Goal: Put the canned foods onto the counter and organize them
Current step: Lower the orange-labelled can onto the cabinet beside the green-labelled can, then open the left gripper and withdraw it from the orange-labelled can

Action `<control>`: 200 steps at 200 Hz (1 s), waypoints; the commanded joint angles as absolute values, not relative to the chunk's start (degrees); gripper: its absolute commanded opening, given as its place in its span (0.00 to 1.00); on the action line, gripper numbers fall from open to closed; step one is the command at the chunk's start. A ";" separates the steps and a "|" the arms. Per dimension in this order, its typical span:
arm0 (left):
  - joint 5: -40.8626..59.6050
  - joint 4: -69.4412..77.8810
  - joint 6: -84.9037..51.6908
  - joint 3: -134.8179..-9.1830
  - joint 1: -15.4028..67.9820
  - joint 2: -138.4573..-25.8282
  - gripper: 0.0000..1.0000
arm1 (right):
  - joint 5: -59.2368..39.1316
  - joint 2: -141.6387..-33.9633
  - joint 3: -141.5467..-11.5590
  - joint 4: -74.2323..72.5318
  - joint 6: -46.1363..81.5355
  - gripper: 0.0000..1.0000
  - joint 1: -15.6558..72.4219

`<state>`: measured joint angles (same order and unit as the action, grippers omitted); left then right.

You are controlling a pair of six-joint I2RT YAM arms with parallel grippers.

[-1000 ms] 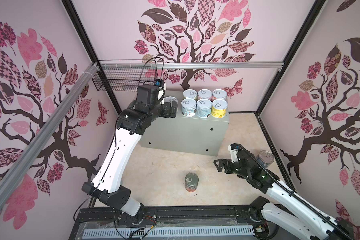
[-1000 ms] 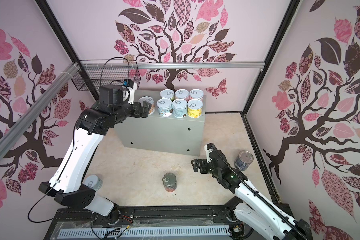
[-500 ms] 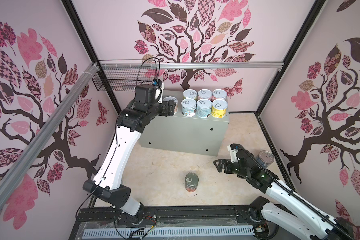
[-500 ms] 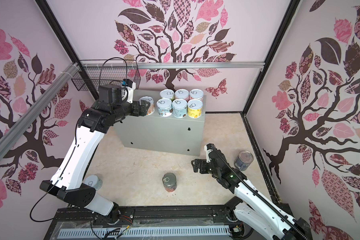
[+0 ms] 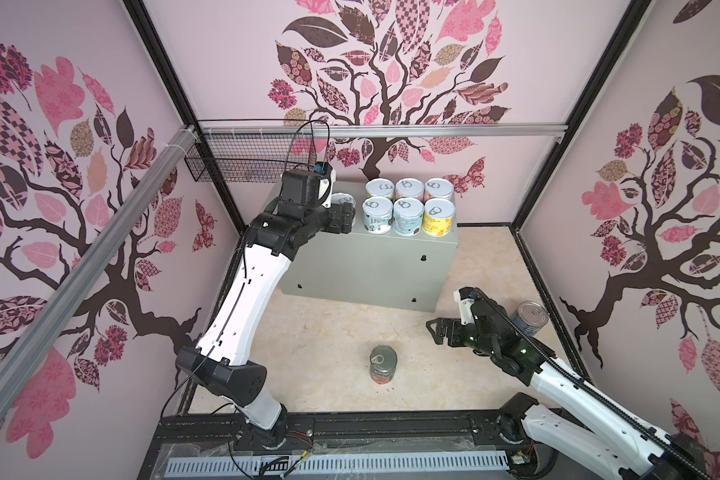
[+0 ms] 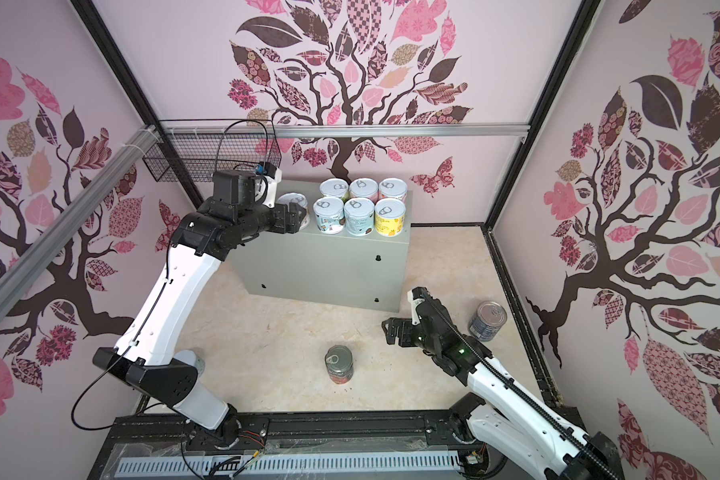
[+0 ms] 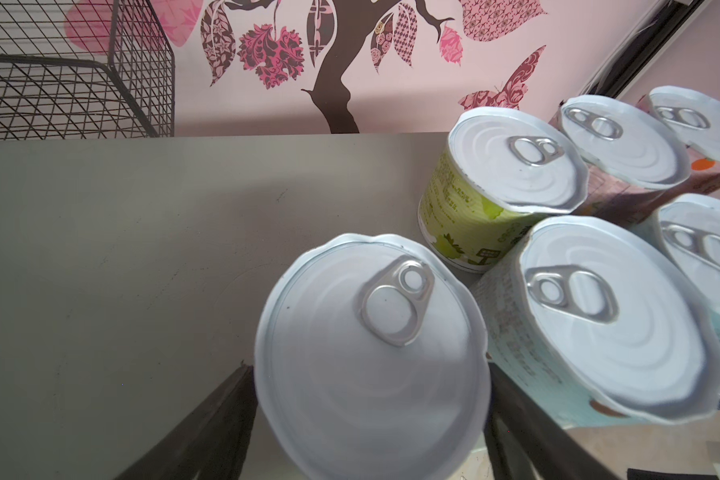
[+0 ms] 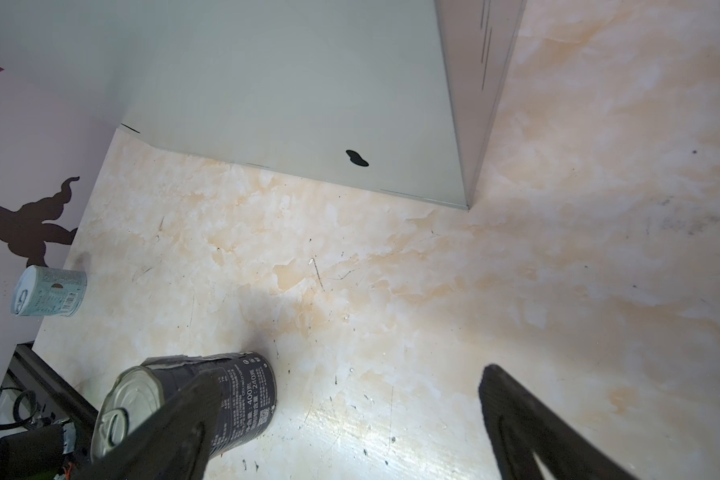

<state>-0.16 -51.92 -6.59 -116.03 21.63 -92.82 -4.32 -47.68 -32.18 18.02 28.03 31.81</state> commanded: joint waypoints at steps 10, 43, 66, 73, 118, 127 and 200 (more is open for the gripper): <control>-1.88 -50.89 -5.74 -117.06 21.45 -93.69 0.75 | -4.49 -47.82 -32.59 17.67 27.22 1.00 32.14; -1.92 -50.53 -5.43 -117.81 21.44 -94.54 0.62 | -4.57 -47.90 -32.48 17.62 27.22 1.00 32.08; -1.97 -51.01 -5.18 -119.88 21.39 -96.32 0.59 | -4.74 -48.25 -32.56 17.42 27.22 1.00 32.08; -2.09 -51.04 -5.11 -120.38 21.40 -96.86 0.59 | -4.75 -48.41 -32.61 17.40 27.22 1.00 32.08; -3.40 -49.11 -5.10 -121.45 21.35 -99.24 0.58 | -4.91 -48.95 -32.47 17.05 27.16 1.00 32.10; -3.37 -48.80 -5.08 -121.85 21.27 -99.80 0.58 | -4.92 -49.07 -32.49 16.98 27.16 1.00 32.08; -2.78 -49.54 -5.00 -126.75 21.00 -104.90 0.58 | -5.36 -49.42 -32.39 16.61 27.07 1.00 32.09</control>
